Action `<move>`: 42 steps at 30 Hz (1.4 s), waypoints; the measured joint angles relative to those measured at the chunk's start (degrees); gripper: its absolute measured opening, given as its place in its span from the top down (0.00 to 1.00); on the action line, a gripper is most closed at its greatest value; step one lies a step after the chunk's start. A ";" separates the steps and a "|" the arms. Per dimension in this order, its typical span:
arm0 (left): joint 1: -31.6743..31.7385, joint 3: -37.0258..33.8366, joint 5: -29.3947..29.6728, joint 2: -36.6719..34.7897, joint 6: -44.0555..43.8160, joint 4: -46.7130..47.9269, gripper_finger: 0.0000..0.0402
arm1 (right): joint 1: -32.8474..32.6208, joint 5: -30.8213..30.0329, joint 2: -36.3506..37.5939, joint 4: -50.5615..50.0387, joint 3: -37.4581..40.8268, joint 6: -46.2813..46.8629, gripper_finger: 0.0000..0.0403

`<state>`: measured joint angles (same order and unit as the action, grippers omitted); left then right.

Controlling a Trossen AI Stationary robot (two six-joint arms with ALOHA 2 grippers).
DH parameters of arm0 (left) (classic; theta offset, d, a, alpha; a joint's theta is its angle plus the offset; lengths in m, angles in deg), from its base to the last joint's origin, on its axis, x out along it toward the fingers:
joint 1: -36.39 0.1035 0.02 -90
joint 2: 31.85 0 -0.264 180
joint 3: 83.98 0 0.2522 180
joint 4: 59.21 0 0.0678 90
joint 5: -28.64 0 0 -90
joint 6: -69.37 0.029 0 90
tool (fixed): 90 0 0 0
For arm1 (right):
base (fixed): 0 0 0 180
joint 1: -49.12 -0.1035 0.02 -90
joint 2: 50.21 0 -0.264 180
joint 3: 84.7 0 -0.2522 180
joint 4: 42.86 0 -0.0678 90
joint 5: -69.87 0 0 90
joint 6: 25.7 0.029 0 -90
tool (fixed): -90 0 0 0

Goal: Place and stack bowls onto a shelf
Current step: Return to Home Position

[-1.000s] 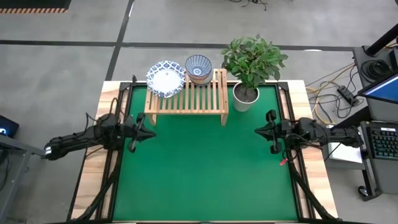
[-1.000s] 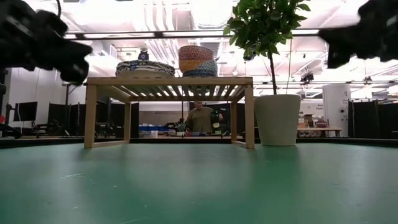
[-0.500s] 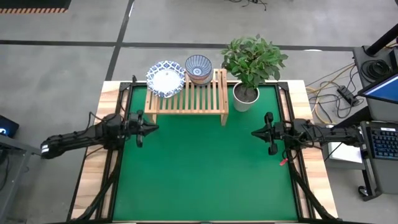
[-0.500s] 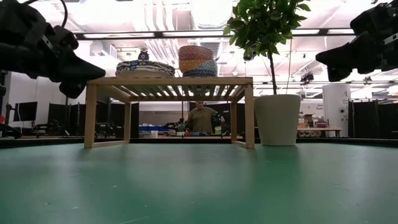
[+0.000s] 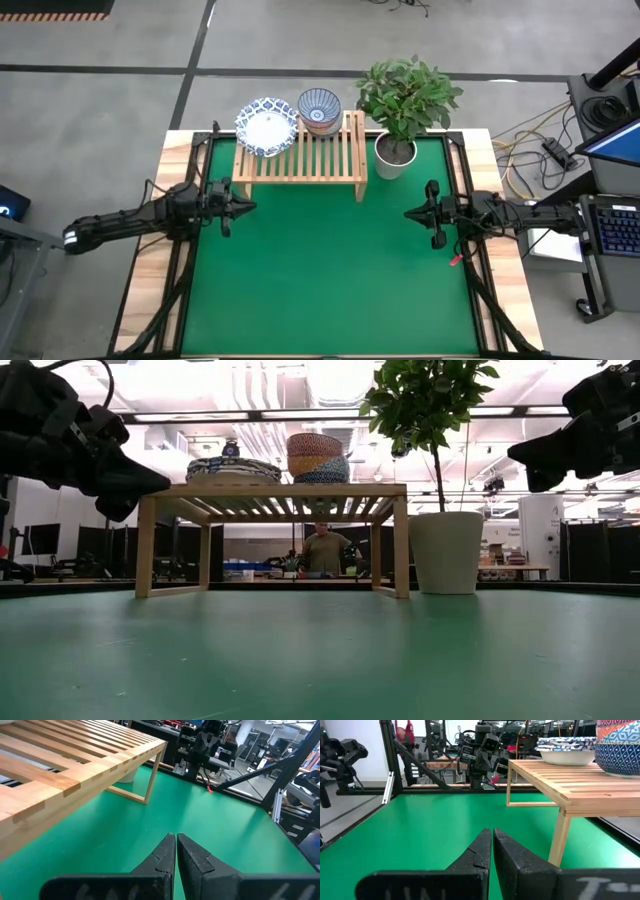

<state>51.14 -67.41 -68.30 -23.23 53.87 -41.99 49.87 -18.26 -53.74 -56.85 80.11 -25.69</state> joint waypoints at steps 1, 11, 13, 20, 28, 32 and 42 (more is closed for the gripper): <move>0.00 0.00 0.00 0.08 0.00 0.04 1.00 | 0.00 0.00 0.00 0.00 0.00 0.00 0.98; -0.01 0.00 -0.02 0.84 -0.01 0.01 1.00 | 0.00 -0.04 0.00 0.00 -0.02 0.00 0.98; -0.02 0.00 -0.02 0.99 -0.02 0.04 1.00 | 0.00 -0.04 0.00 0.02 -0.02 0.00 0.98; -0.02 0.00 -0.02 1.04 -0.02 0.02 1.00 | 0.00 -0.04 0.00 0.02 -0.07 0.00 0.98; -0.02 0.00 -0.02 1.05 -0.02 0.02 1.00 | 0.00 -0.04 0.00 0.04 -0.07 0.00 0.98; -0.02 0.00 -0.02 1.05 -0.02 0.02 1.00 | 0.00 -0.04 0.00 0.04 -0.07 0.00 0.98; -0.02 0.00 -0.02 1.05 -0.02 0.02 1.00 | 0.00 -0.04 0.00 0.05 -0.07 -0.01 0.98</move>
